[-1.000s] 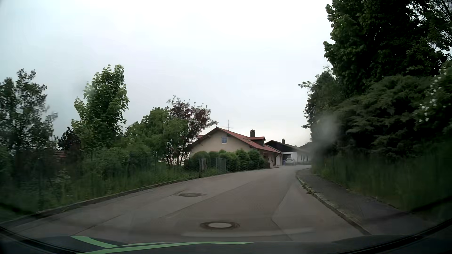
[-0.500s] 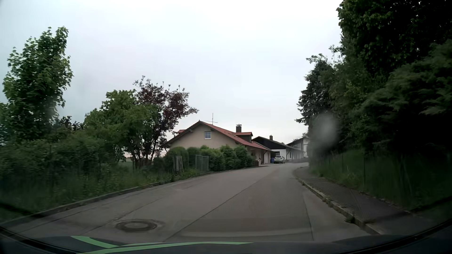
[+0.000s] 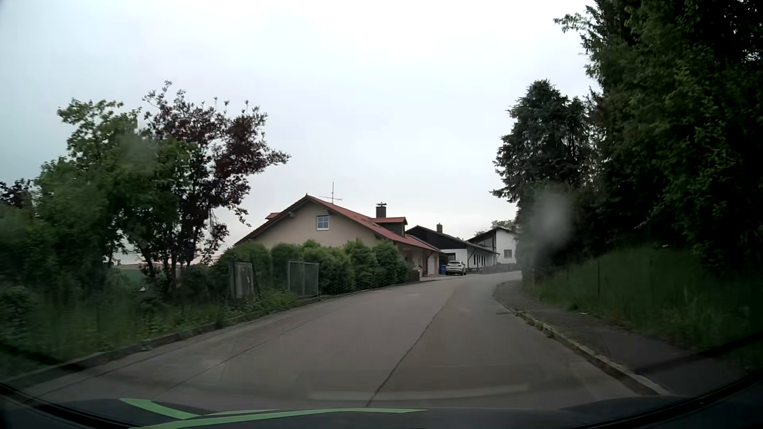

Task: Follow the waypoints while adhering to traffic rules and regulations

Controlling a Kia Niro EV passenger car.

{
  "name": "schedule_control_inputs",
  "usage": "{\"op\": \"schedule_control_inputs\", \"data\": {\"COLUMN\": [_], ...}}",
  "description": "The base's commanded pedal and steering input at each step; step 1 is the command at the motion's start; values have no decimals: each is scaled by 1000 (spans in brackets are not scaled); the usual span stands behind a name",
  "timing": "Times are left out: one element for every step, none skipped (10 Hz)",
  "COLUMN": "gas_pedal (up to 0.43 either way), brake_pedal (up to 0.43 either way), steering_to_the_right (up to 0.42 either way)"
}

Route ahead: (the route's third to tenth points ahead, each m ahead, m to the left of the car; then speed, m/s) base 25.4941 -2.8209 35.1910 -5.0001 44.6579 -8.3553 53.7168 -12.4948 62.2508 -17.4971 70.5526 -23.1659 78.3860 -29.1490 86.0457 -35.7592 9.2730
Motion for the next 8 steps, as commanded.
{"op": "schedule_control_inputs", "data": {"gas_pedal": [87,87,87,87,87,87,87,87], "brake_pedal": [0,0,0,0,0,0,0,0], "steering_to_the_right": [43,43,43,42,42,42,42,42]}}
